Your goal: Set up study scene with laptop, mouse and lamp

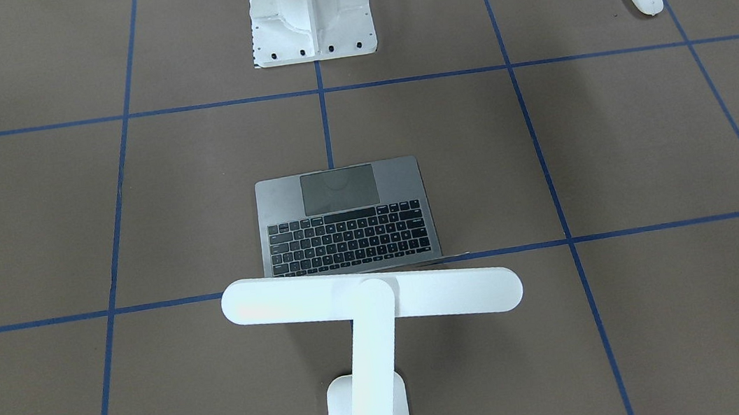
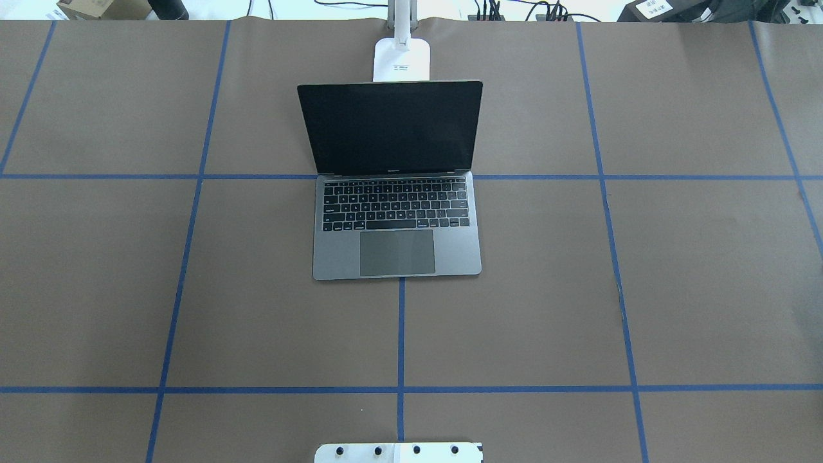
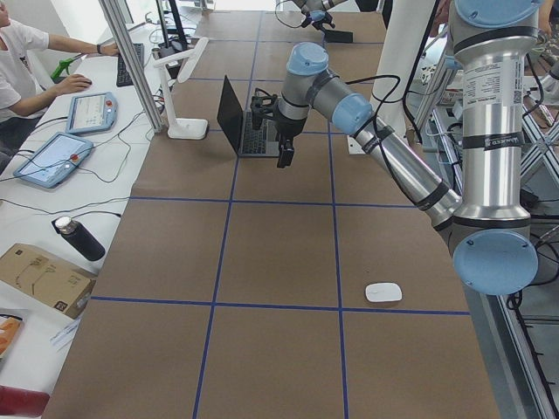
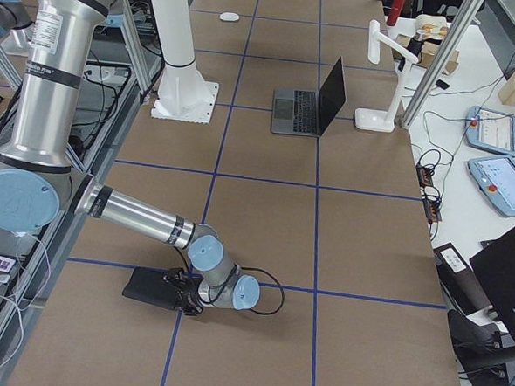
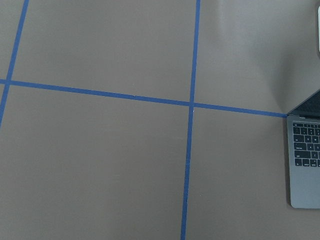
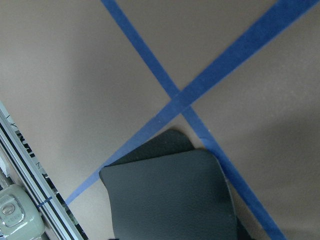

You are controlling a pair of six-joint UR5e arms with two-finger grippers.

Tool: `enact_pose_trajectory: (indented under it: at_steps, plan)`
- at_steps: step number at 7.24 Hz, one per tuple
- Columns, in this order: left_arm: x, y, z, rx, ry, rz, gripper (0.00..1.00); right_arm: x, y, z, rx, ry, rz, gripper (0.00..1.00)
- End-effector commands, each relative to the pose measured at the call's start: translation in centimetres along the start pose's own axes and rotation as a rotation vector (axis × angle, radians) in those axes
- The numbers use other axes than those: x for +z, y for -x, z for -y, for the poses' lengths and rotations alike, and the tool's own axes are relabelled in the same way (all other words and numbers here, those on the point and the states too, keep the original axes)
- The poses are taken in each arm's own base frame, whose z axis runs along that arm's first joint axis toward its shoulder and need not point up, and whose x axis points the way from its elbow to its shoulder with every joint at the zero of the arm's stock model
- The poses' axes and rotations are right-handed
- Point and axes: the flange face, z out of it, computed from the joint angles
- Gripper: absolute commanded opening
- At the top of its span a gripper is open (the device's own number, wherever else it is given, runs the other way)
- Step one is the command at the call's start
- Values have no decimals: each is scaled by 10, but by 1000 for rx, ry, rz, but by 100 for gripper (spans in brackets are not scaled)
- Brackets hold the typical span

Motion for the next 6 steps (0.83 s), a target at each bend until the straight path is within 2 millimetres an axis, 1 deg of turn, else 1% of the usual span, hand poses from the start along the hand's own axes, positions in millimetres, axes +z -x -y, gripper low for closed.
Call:
enact_pose_trajectory:
  at_steps: [1, 4, 6]
  plan:
    - [-1, 0, -1, 0, -1, 0, 100, 0, 1, 0, 3, -1, 2, 88]
    - [-2, -1, -1, 0, 0, -2, 100, 10, 0, -10, 19, -1, 17, 89]
    - [-4, -3, -2, -24, -5, -6, 100, 15, 0, -13, 29, -19, 30, 89]
